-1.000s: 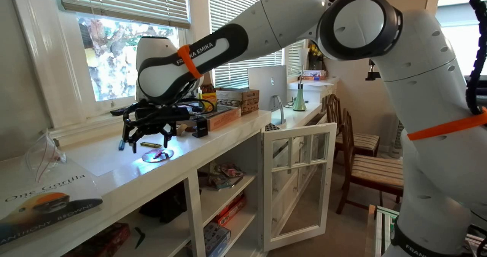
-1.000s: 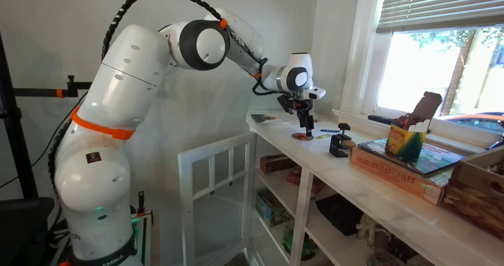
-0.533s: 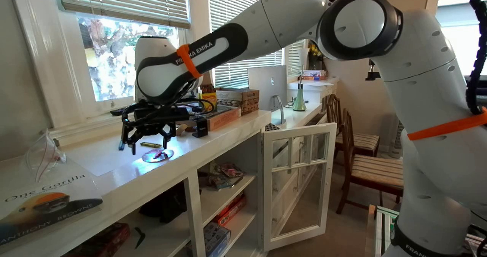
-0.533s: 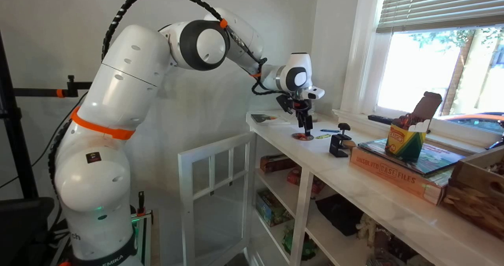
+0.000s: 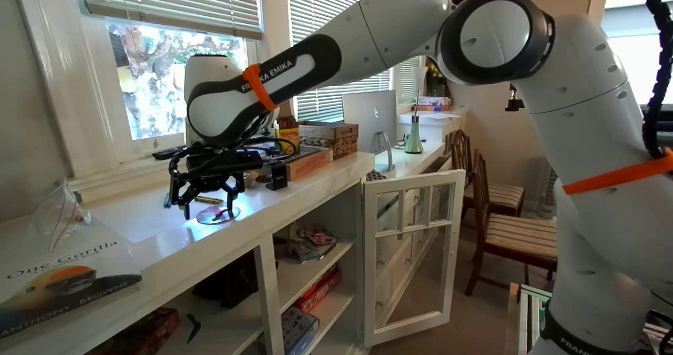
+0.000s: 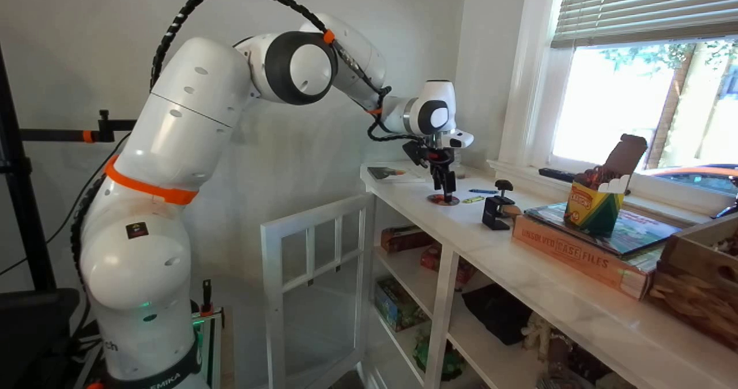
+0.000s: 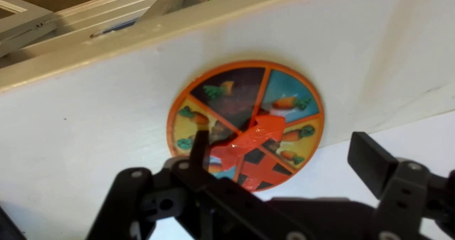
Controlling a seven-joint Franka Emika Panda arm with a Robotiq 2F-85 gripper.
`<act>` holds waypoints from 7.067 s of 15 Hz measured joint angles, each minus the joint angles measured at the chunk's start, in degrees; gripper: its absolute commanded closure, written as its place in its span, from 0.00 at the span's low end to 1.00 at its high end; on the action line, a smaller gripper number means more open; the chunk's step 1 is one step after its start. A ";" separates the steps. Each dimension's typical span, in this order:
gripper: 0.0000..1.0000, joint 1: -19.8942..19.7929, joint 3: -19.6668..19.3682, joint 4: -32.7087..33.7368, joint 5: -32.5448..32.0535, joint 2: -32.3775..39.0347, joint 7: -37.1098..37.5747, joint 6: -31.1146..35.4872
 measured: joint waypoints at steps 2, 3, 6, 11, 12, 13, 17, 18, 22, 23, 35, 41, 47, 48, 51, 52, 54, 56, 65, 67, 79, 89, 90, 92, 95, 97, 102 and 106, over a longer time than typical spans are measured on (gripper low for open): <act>0.00 0.00 -0.01 0.26 -0.03 0.18 -0.03 0.00; 0.00 0.00 -0.03 0.31 -0.03 0.22 -0.03 0.00; 0.00 0.00 -0.17 0.53 -0.03 0.36 -0.03 0.00; 0.00 -0.02 -0.45 1.89 -0.03 1.31 -0.03 0.00; 0.00 -0.02 -0.48 2.27 -0.03 1.57 -0.03 0.00; 0.00 -0.02 -0.51 2.75 -0.03 1.88 -0.03 0.00; 0.00 -0.02 -0.61 4.47 -0.03 3.06 -0.03 0.00; 0.00 -0.02 -0.63 4.93 -0.03 3.40 -0.03 0.00; 0.00 -0.02 -0.64 6.46 -0.03 4.44 -0.03 -0.01; 0.00 -0.01 -0.64 6.85 -0.03 4.69 -0.03 -0.01; 0.00 0.58 -0.61 9.91 -0.03 6.61 -0.03 -0.33; 0.00 1.09 -0.57 11.07 -0.03 7.19 -0.03 -0.93; 0.00 1.21 -0.57 12.29 -0.03 8.03 -0.03 -1.22; 0.00 1.21 -0.57 12.30 -0.03 8.05 -0.03 -1.22; 0.00 1.27 -0.55 12.31 -0.03 8.08 -0.03 -1.23; 0.00 1.30 -0.53 12.33 -0.03 8.09 -0.03 -1.23; 0.00 1.40 -0.49 12.36 -0.03 8.09 -0.03 -1.23; 0.00 1.52 -0.48 12.38 -0.03 8.09 -0.03 -1.24; 0.00 2.03 -0.43 12.70 -0.03 8.09 -0.18 -1.27; 0.00 2.16 -0.42 12.83 -0.03 8.15 -0.36 -1.33; 0.00 2.68 -0.24 13.48 -0.03 8.69 -0.64 -1.84; 0.00 2.68 -0.18 13.72 -0.03 8.69 -0.77 -2.95; 0.00 2.68 -0.18 13.73 -0.03 8.68 -0.77 -2.99; 0.00 2.68 -0.17 13.73 -0.03 8.68 -0.80 -3.16; 0.00 2.71 -0.13 13.73 -0.03 8.67 -0.86 -3.52; 0.00 2.72 -0.10 13.73 -0.03 8.66 -0.89 -3.69; 0.00 2.73 -0.03 13.76 -0.03 8.44 -1.37 -4.49; 0.00 2.73 0.06 13.76 -0.03 8.25 -1.64 -5.12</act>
